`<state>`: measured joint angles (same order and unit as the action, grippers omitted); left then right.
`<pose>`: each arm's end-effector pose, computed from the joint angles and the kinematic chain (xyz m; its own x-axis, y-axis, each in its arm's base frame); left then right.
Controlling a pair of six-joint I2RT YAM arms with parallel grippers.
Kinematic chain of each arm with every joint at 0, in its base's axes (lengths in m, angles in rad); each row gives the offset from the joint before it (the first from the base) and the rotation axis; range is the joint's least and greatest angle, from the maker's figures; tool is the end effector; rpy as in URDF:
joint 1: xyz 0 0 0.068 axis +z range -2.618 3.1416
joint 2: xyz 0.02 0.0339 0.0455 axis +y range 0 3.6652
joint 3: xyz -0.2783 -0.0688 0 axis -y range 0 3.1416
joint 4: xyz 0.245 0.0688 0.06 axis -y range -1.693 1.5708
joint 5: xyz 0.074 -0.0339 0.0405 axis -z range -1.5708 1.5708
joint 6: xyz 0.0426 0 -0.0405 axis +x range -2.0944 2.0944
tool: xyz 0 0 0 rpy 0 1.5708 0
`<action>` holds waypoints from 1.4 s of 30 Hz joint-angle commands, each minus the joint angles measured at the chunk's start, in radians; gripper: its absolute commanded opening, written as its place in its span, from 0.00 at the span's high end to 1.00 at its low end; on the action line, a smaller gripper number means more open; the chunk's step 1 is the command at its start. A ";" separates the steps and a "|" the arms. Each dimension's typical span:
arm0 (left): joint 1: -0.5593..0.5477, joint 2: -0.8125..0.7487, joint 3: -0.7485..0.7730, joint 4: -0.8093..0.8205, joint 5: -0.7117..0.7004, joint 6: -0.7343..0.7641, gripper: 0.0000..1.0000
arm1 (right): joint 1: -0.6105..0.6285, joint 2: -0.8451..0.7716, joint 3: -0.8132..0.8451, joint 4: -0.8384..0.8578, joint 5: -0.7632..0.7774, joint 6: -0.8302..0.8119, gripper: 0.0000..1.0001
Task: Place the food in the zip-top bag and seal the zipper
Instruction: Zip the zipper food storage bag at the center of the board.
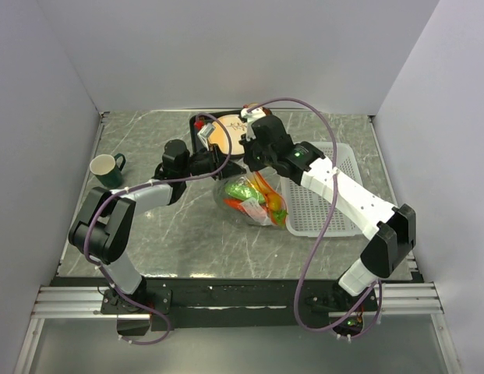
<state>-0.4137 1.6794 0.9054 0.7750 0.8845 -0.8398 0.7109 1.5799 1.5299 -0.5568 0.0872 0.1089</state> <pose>0.3240 -0.1782 0.2619 -0.7164 -0.2007 -0.6682 0.6436 0.1794 -0.7440 0.2797 0.2359 0.3731 -0.4943 -0.2828 -0.8220 -0.5453 0.8373 0.0399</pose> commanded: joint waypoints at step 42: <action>0.082 0.009 0.016 0.328 -0.051 -0.197 0.99 | -0.002 -0.099 -0.074 0.015 -0.015 0.037 0.99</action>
<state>-0.3729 1.7550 0.9157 1.0477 0.9344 -1.0412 0.7090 1.5455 1.4757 -0.4995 0.0860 0.1238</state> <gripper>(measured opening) 0.015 0.093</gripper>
